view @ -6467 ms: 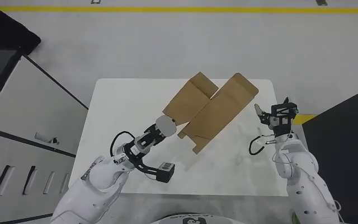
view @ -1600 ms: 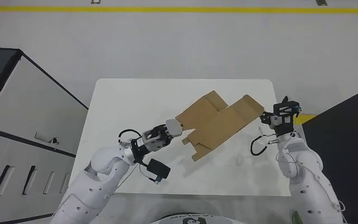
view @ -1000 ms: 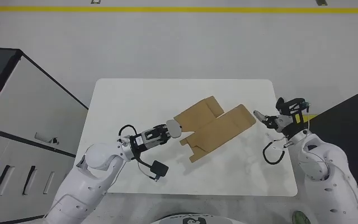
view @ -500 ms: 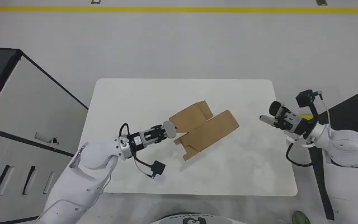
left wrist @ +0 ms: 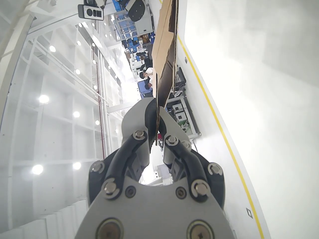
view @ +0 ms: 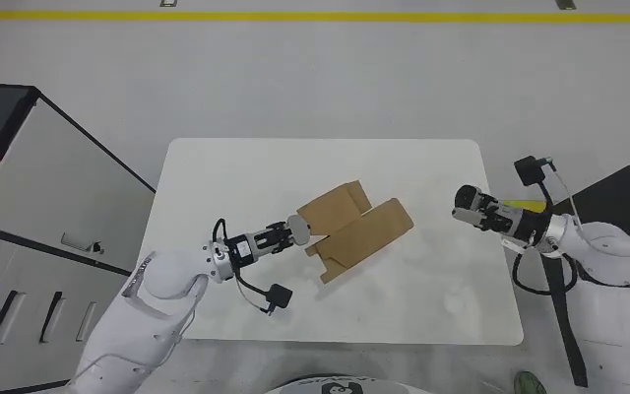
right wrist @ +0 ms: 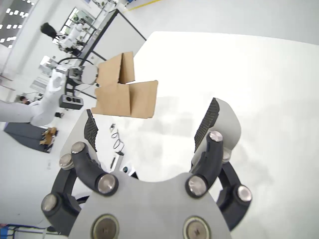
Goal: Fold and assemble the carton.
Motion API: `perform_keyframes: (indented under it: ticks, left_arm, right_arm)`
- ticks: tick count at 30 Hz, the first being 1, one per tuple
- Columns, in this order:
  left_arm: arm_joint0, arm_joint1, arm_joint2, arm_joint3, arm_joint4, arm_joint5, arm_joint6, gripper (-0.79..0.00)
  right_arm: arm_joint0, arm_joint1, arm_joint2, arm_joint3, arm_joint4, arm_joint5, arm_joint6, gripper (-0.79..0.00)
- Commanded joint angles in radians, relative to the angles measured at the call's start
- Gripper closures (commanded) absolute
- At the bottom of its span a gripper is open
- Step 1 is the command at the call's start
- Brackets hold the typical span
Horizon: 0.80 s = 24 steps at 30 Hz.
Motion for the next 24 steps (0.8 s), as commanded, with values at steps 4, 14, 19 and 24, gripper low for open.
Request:
perform_keyframes:
  ticks: [4,14,19,24]
  left_arm:
    - [-0.003,0.003,0.014,0.003,-0.01,-0.011,0.041,0.0]
    - [-0.006,0.005,0.019,0.006,-0.029,-0.019,0.036,0.0]
    - [-0.005,0.004,0.023,0.004,-0.041,-0.016,0.03,0.0]
    - [-0.018,0.003,0.035,0.015,-0.11,-0.001,0.064,0.0]
  right_arm:
    - [0.07,0.024,-0.061,0.026,0.197,0.162,0.163,-0.785]
    - [0.136,0.039,-0.124,0.077,0.318,0.261,0.261,-0.785]
    - [0.128,0.037,-0.14,0.068,0.34,0.273,0.254,-0.785]
    - [0.151,0.038,-0.184,0.085,0.373,0.296,0.265,-0.785]
